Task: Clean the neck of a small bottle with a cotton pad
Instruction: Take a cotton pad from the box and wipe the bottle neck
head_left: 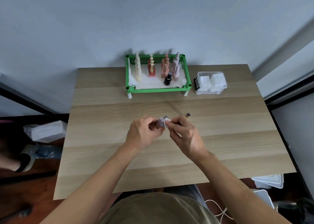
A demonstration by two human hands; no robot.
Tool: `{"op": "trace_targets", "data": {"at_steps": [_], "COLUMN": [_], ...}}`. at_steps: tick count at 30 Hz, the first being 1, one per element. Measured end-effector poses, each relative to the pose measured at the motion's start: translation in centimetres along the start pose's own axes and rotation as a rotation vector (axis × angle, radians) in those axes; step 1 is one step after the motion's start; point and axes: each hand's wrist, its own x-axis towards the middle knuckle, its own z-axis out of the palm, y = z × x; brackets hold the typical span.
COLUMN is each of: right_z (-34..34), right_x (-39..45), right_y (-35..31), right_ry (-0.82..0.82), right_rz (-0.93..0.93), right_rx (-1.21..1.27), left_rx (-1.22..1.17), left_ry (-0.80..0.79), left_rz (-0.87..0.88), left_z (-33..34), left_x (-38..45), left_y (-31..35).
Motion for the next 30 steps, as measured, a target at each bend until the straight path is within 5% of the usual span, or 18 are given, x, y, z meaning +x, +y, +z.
{"op": "trace_targets", "data": {"at_steps": [22,30], "right_z": [-2.0,-2.5], "right_x": [0.4,-0.3], "right_y": [1.6,2.0], "right_ry": [-0.147,0.042], "right_rz": [-0.239,0.001], "right_rx": [-0.266,-0.183], "left_rx": [-0.202,-0.334], "left_ry": [-0.087,-0.111], "left_rz": [-0.069,-0.117], "left_z": [0.5,0.5], "left_x": [-0.8,-0.6], "left_y": [-0.8,-1.4]}}
